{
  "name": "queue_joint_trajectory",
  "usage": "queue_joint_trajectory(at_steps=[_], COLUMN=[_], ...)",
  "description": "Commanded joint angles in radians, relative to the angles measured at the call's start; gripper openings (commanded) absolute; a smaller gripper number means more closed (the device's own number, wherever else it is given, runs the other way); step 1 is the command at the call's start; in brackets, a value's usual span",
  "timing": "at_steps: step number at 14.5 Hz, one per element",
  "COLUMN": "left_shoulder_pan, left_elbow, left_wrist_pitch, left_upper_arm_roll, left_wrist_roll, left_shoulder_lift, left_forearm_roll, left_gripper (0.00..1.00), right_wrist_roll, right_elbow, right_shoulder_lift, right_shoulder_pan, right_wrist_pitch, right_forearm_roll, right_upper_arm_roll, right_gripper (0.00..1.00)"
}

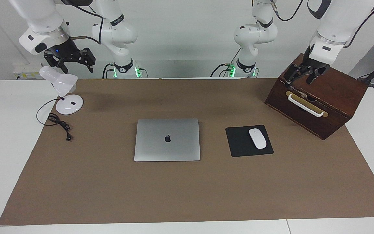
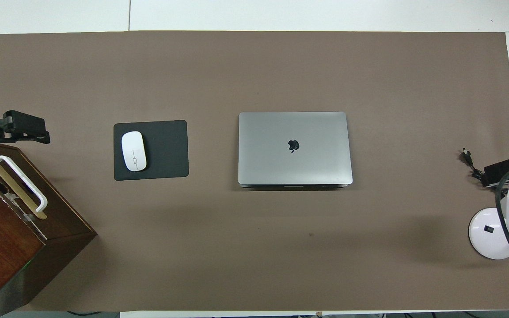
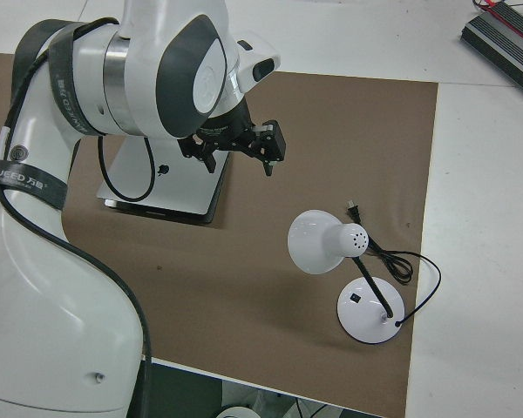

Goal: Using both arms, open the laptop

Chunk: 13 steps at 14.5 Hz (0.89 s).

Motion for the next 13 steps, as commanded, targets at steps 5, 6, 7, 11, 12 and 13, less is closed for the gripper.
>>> queue_joint_trajectory(at_steps=[5, 6, 7, 11, 12, 13], left_shoulder_pan=[0.014, 0.014, 0.014, 0.012, 0.014, 0.014], left_elbow=[0.0, 0.0, -0.005, -0.014, -0.015, -0.017], left_wrist_pitch=[0.004, 0.004, 0.008, 0.02, 0.021, 0.024], left_upper_arm_roll=[-0.004, -0.002, -0.002, -0.004, -0.004, -0.007], left_wrist_roll=[0.018, 0.018, 0.016, 0.005, 0.004, 0.002], left_shoulder_lift=[-0.007, -0.007, -0.008, -0.014, -0.014, -0.014], left_forearm_roll=[-0.005, -0.005, -0.005, -0.006, -0.008, -0.008], left_gripper=[1.0, 1.0, 1.0, 1.0, 1.0, 1.0], right_wrist_roll=[-0.022, -0.022, -0.02, -0.026, -0.028, -0.028], right_elbow=[-0.008, -0.008, -0.008, -0.008, -0.008, -0.008], right_shoulder_lift=[-0.013, -0.013, -0.013, -0.013, -0.013, -0.013], right_shoulder_pan=[-0.023, -0.023, -0.023, -0.023, -0.023, -0.023], right_wrist_pitch=[-0.003, -0.003, -0.003, -0.006, -0.006, -0.006], right_forearm_roll=[0.018, 0.018, 0.018, 0.018, 0.018, 0.018], right_upper_arm_roll=[0.006, 0.008, 0.009, 0.002, 0.0, 0.0], right_gripper=[1.0, 1.0, 1.0, 1.0, 1.0, 1.0])
